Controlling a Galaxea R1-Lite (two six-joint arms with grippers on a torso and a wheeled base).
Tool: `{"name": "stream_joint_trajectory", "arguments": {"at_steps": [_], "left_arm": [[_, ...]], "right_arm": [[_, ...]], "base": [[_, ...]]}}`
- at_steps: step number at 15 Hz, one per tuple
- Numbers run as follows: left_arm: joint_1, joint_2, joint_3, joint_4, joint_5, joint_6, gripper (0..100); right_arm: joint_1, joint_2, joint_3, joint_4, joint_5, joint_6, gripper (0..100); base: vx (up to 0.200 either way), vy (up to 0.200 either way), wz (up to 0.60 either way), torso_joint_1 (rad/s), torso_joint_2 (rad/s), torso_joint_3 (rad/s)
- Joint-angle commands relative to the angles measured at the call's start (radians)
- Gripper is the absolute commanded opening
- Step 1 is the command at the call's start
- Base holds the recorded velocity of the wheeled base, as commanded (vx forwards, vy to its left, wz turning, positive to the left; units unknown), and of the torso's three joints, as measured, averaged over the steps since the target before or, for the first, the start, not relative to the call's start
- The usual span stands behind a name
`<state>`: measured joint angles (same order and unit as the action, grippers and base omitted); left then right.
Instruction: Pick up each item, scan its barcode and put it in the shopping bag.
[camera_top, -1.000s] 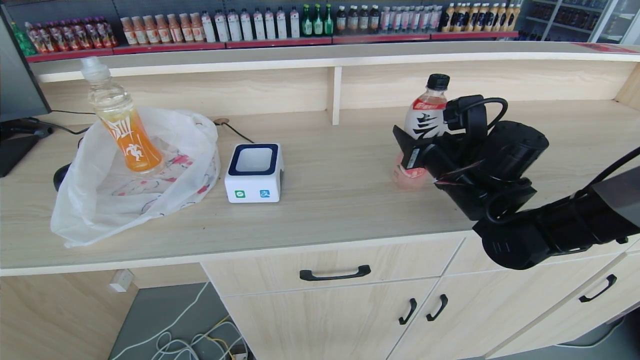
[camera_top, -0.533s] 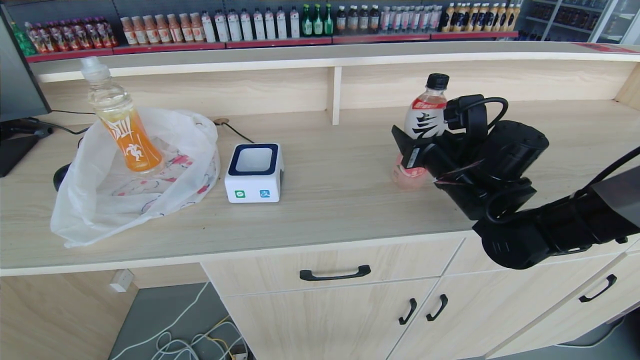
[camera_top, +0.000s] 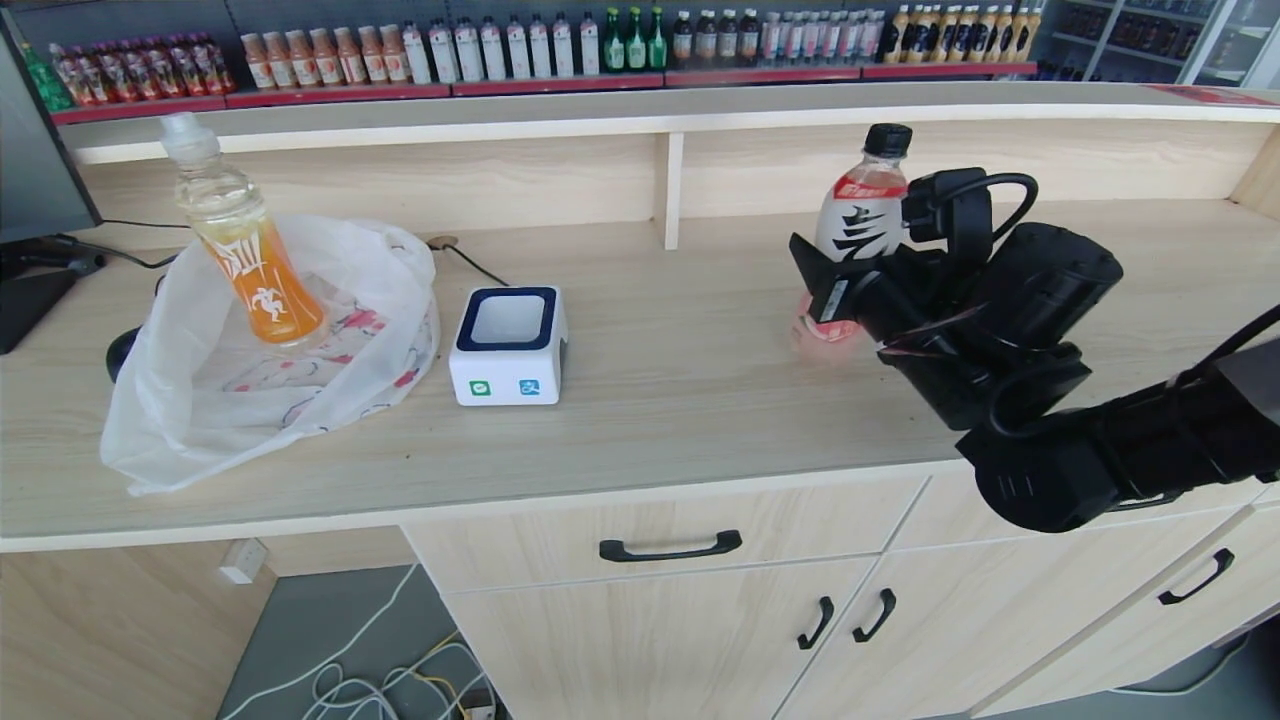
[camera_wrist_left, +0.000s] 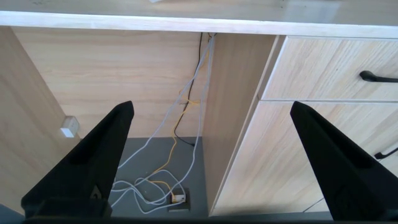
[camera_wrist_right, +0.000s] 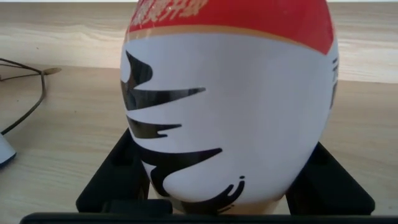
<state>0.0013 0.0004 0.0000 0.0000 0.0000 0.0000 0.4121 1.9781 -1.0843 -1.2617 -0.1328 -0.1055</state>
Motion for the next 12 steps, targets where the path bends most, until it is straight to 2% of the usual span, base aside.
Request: {"name": "stream_joint_trajectory", "arguments": {"at_steps": [1, 6, 10, 12], "left_arm": [[0.000, 0.000, 0.000, 0.000, 0.000, 0.000, 100], [0.000, 0.000, 0.000, 0.000, 0.000, 0.000, 100], [0.000, 0.000, 0.000, 0.000, 0.000, 0.000, 100], [0.000, 0.000, 0.000, 0.000, 0.000, 0.000, 100]], "right_arm": [[0.002, -0.047, -0.017, 0.001, -0.001, -0.003, 0], [0.048, -0.170, -0.032, 0.087, -0.001, -0.026, 0], [0.136, -0.205, -0.034, 0.084, -0.005, -0.069, 0], [0.209, -0.209, -0.042, 0.077, -0.019, -0.079, 0]], "base": [[0.000, 0.000, 0.00, 0.000, 0.00, 0.000], [0.000, 0.000, 0.00, 0.000, 0.00, 0.000], [0.000, 0.000, 0.00, 0.000, 0.00, 0.000], [0.000, 0.000, 0.00, 0.000, 0.00, 0.000]]}}
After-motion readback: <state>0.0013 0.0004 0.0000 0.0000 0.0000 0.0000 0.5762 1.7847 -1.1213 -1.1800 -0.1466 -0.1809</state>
